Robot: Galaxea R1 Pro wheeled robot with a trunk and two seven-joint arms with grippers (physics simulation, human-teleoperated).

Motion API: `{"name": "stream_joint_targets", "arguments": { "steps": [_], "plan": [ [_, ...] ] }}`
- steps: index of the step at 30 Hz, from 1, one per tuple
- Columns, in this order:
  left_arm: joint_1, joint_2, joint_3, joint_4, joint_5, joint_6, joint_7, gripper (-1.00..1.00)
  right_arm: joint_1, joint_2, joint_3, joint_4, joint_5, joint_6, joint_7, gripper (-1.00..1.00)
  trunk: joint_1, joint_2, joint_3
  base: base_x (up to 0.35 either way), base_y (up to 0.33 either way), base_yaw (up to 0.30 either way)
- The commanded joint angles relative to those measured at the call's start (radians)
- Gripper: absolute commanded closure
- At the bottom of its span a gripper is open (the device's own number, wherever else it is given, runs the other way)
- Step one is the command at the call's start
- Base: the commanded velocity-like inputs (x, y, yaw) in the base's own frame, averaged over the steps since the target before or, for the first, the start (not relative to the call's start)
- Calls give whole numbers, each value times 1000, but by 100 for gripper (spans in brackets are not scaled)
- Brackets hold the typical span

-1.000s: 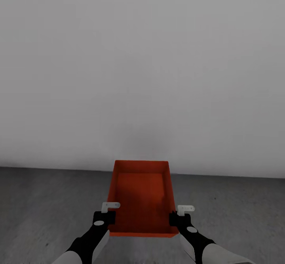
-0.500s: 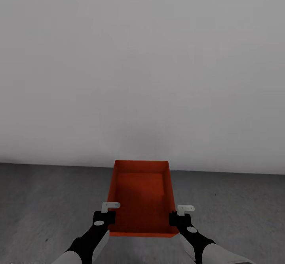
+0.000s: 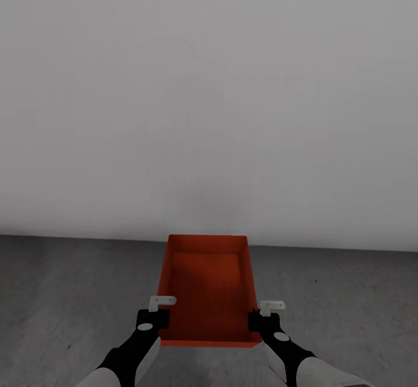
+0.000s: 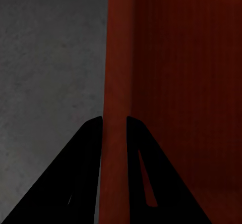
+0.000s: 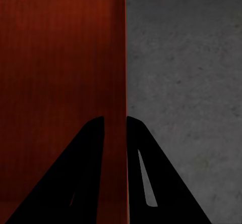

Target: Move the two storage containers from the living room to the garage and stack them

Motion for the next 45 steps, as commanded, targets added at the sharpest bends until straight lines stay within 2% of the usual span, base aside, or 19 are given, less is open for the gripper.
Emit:
{"name": "stream_joint_targets", "arguments": {
  "steps": [1,45],
  "plan": [
    [-1,2,25,-1,96,7,14,100,-1,-8,-7,-3,-3,-9,1,100,0,0,-2,0,0,0],
    [-1,2,26,-2,96,7,14,100,-1,-8,-7,-3,-3,-9,2,100,0,0,-72,0,0,0]
  ]
}}
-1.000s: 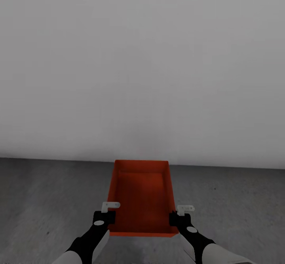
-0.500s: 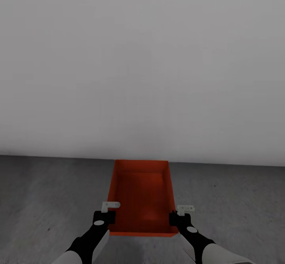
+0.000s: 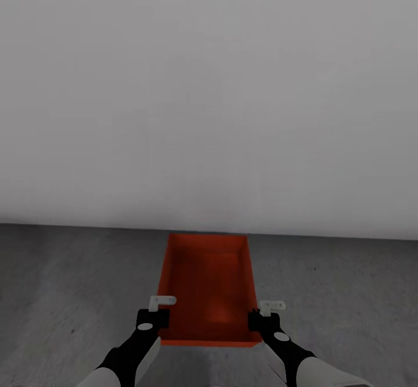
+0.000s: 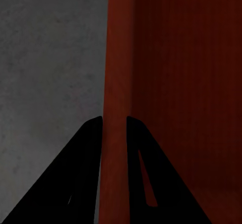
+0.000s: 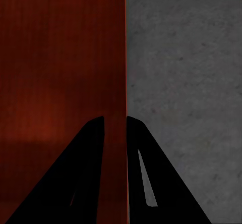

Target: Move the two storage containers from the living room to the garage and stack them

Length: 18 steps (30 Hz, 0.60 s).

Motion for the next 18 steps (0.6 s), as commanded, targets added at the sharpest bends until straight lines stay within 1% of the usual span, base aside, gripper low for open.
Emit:
{"name": "stream_joint_targets", "arguments": {
  "steps": [1,8,18],
  "plan": [
    [-1,2,26,-1,98,7,14,100,-1,-8,-7,-3,-3,-6,1,100,0,0,-2,0,0,0],
    [-1,2,26,-1,98,7,14,100,-1,-8,-7,-3,-3,-6,2,100,0,0,-13,0,0,0],
    [-1,2,26,-1,98,7,14,100,-1,-8,-7,-3,-4,-6,3,100,0,0,-15,0,0,0]
  ]
}}
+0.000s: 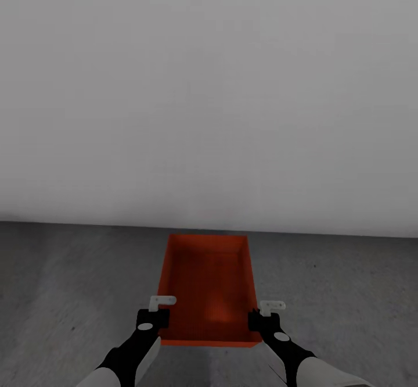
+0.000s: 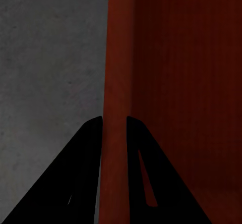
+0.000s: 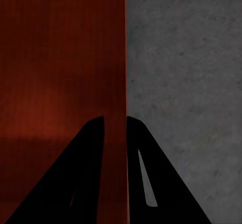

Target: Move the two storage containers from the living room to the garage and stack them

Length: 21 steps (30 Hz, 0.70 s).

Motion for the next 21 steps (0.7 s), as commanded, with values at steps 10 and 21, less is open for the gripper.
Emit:
{"name": "stream_joint_targets", "arguments": {
  "steps": [10,21],
  "plan": [
    [-1,2,26,0,97,7,14,100,-1,-7,-8,-3,-2,-6,1,100,0,0,-1,0,0,0],
    [-1,0,25,1,97,8,14,100,-1,-7,-8,-3,-2,-7,1,100,19,-35,-16,0,0,0]
  ]
}}
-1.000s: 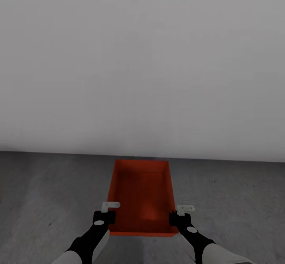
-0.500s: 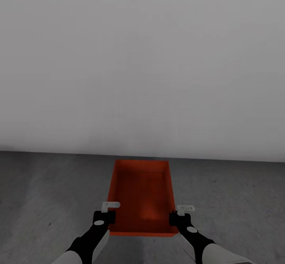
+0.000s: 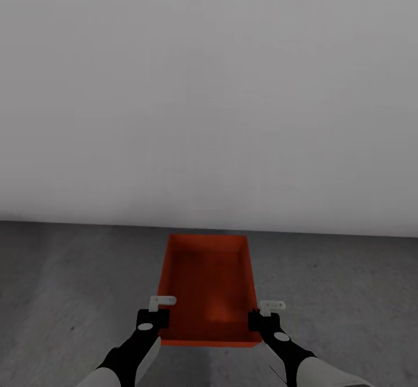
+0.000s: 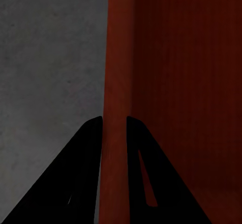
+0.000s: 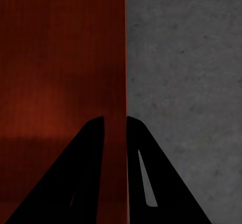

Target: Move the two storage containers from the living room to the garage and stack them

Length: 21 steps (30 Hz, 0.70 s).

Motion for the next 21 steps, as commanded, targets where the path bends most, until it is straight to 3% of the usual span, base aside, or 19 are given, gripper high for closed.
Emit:
{"name": "stream_joint_targets", "arguments": {
  "steps": [1,21],
  "plan": [
    [-1,2,21,-1,101,7,14,100,-1,-7,-8,-3,-4,-11,1,100,4,-8,-4,0,0,0],
    [-1,2,22,-1,101,7,14,100,-1,-7,-8,-3,-4,-11,1,100,81,-148,-72,0,0,0]
  ]
}}
